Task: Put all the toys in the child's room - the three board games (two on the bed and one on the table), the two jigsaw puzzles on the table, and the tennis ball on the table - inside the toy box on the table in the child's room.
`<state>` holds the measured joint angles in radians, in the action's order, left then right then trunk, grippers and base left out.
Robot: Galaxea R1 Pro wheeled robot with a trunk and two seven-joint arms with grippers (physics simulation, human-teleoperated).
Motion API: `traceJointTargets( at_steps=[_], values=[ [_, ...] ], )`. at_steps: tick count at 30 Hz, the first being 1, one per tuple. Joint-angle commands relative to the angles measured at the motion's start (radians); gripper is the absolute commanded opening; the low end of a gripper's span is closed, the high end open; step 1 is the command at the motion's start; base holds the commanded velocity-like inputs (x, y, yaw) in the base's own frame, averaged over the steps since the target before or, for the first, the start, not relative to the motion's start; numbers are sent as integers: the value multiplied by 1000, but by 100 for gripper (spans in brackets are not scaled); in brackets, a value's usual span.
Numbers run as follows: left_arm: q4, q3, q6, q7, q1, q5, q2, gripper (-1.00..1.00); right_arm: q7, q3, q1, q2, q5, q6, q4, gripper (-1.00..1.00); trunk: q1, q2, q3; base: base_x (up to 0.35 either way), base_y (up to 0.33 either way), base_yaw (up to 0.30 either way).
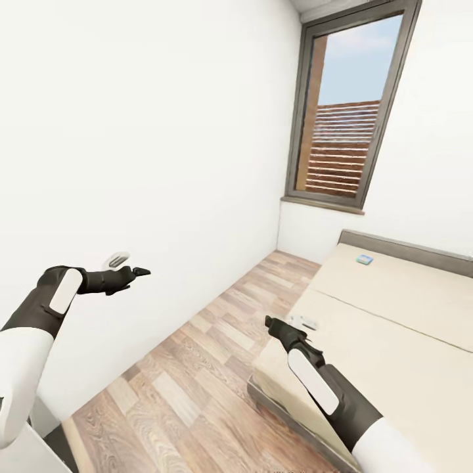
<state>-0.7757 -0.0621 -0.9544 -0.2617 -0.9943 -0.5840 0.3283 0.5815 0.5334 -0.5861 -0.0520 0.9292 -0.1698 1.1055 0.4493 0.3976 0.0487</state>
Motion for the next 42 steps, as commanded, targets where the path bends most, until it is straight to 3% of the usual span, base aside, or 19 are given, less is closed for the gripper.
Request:
traceJointTargets(
  at_steps=[1,23,42],
  values=[
    [-1,-3,-4,-8,-1,8,0,100,10,3,-2,-2,3,-4,4,100,1,2,3,0,3,-278],
    [-1,-7,-2,-8,-1,6,-2,100,21,4,0,-5,3,2,11,100,1,2,17,0,0,-264],
    [-1,-7,0,-10,-1,8,-6,100,20,5,0,-4,3,6,10,100,1,2,21,0,0,-117]
  ],
)
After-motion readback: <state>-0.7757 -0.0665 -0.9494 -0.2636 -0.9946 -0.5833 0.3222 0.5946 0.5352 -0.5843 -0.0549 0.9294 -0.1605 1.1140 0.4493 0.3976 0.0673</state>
